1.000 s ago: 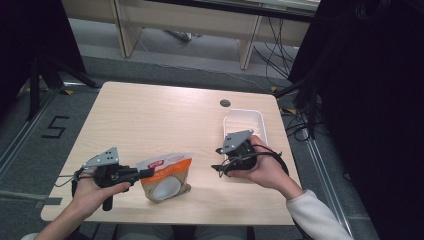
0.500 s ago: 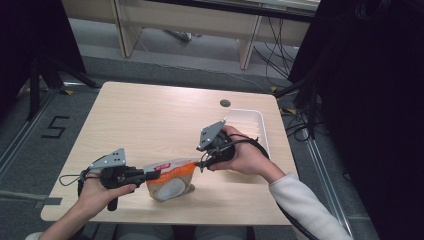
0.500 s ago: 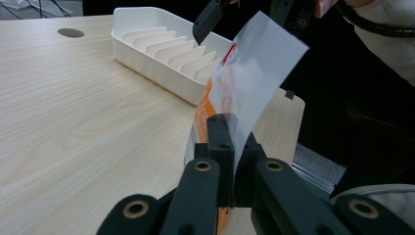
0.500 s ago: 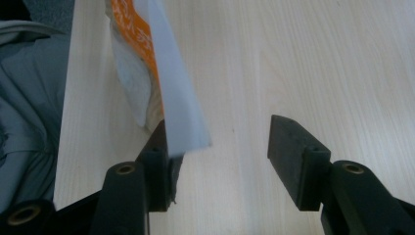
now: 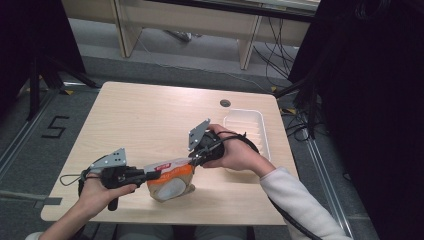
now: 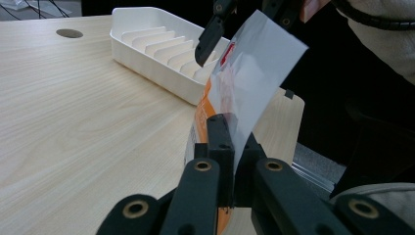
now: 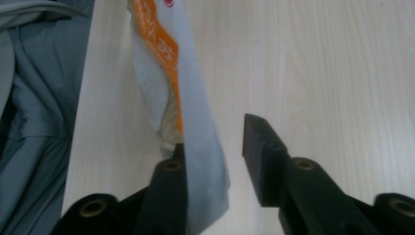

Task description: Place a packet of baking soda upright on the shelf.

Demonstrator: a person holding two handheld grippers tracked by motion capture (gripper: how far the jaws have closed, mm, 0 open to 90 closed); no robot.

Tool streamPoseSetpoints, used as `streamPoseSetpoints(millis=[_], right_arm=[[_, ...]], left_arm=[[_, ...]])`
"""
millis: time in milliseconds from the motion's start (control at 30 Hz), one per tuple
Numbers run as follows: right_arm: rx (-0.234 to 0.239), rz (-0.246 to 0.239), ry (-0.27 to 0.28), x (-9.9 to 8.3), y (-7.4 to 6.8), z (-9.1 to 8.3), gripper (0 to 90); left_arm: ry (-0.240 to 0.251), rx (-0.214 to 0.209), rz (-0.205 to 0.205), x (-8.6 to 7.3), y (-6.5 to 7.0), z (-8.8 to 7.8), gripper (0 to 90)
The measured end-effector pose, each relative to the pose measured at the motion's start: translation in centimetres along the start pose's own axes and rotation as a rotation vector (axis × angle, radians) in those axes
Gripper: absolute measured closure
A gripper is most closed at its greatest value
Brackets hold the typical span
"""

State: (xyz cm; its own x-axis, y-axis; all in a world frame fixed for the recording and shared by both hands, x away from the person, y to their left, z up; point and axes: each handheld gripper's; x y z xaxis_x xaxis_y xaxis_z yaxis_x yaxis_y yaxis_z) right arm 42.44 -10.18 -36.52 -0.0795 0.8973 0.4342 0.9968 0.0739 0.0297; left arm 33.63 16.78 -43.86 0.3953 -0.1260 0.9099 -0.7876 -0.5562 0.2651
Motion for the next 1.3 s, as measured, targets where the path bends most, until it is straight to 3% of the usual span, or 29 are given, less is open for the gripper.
streamPoseSetpoints(millis=[367,467,767,833,867,900,1033,1100,1167,1200,1300], right_arm=[[0.025,-0.021,-0.030,0.4,-0.1,0.2,90.0],[0.024,-0.004,-0.025,0.3,-0.2,0.2,90.0],[0.070,0.076,-0.018,0.5,-0.4,-0.7,90.0],[0.070,0.071,-0.021,0.6,-0.3,-1.0,90.0],[0.082,0.111,-0.024,0.8,-0.4,-1.4,90.0],[0.082,0.111,-0.024,0.8,-0.4,-1.4,90.0],[0.075,0.148,-0.043,0.9,-0.2,-2.1,90.0],[0.072,0.145,-0.043,0.9,0.0,-2.5,90.0],[0.066,0.127,-0.032,0.8,0.2,-2.7,90.0],[0.069,0.149,-0.041,0.7,0.2,-2.9,90.0],[0.062,0.158,-0.051,0.7,0.4,-3.5,90.0]], left_arm=[[0.008,0.005,0.016,-0.1,-0.4,-0.1,89.0],[0.008,0.017,0.003,-0.2,-0.3,0.0,88.9],[0.017,0.046,0.037,-0.2,-0.5,0.1,82.9],[0.025,0.051,0.048,-0.2,-0.6,0.0,77.2],[0.022,0.063,0.054,-0.3,-0.7,-0.1,66.6],[0.022,0.063,0.054,-0.3,-0.7,-0.1,61.1],[0.017,0.123,0.079,-0.8,-0.8,-0.8,44.9],[0.012,0.159,0.060,-1.3,-0.7,-1.2,36.4],[0.006,0.176,0.056,-1.9,-0.6,-1.5,30.3],[-0.001,0.187,0.060,-2.2,-0.6,-1.7,28.7],[-0.012,0.212,0.054,-3.1,-0.5,-2.2,26.6]])
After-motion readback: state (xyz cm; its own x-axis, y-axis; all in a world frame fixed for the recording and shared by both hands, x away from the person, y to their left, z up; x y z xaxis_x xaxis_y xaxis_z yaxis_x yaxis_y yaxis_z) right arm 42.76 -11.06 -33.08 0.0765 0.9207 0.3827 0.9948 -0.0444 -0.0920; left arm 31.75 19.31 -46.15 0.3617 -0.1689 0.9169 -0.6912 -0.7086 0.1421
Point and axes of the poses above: each handheld gripper's, and its own axes: z roughly forward along the jaws, x roughly out of its top, y roughly to its right, and after that the axes turned 7 degrees about x, right-handed
